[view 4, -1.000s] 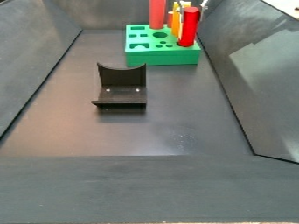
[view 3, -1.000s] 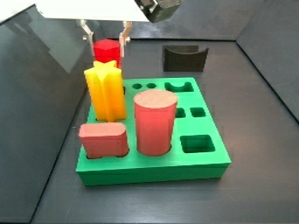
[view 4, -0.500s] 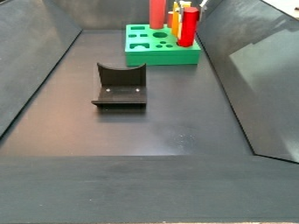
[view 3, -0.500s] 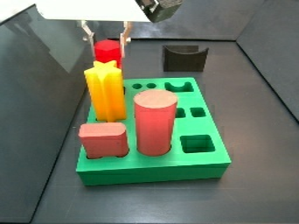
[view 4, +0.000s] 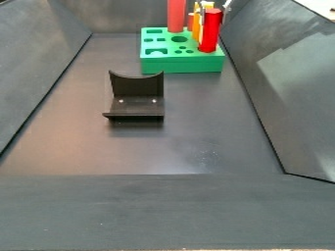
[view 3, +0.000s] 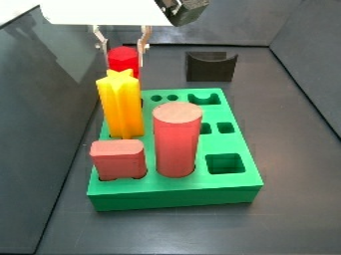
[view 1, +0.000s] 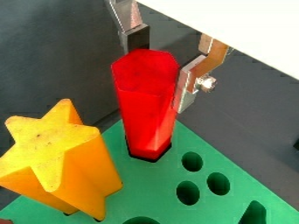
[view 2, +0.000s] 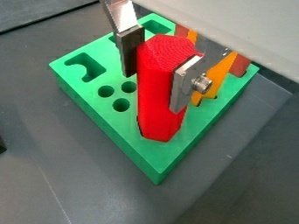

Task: Pick up the hexagon object. Move up. Move to above the board. Insert the hexagon object.
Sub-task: Insert the hexagon object.

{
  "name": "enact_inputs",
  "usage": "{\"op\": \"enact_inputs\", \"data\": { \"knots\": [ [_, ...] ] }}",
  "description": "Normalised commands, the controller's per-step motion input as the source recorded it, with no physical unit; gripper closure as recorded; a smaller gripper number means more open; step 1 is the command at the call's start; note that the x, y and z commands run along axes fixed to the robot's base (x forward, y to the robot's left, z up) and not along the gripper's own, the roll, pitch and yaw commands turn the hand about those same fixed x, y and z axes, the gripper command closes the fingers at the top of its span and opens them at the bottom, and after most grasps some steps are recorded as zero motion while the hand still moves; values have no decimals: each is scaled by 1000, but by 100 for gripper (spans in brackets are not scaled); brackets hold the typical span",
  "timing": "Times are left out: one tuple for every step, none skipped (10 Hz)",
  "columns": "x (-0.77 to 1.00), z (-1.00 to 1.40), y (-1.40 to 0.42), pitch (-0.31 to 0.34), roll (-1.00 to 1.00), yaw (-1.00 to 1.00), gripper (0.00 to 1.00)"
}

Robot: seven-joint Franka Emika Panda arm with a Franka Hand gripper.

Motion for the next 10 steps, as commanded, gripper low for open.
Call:
{"op": "enact_inputs", "data": {
  "knots": [
    [0, 0, -31, -111, -131, 0, 100],
    [0, 0, -40, -134, -146, 0, 100],
    [-14, 0, -40, -144, -141, 0, 100],
    [0, -60, 0, -111, -89, 0, 100],
    [0, -229, 0, -69, -16, 3, 100],
    [0, -389, 0, -59, 0, 0, 100],
    [0, -426, 0, -29, 0, -57, 100],
    [-11, -414, 0, -27, 0, -69, 100],
    [0, -420, 0, -39, 0, -54, 100],
    [9, -1000, 0, -54, 9, -31, 100]
  ]
}}
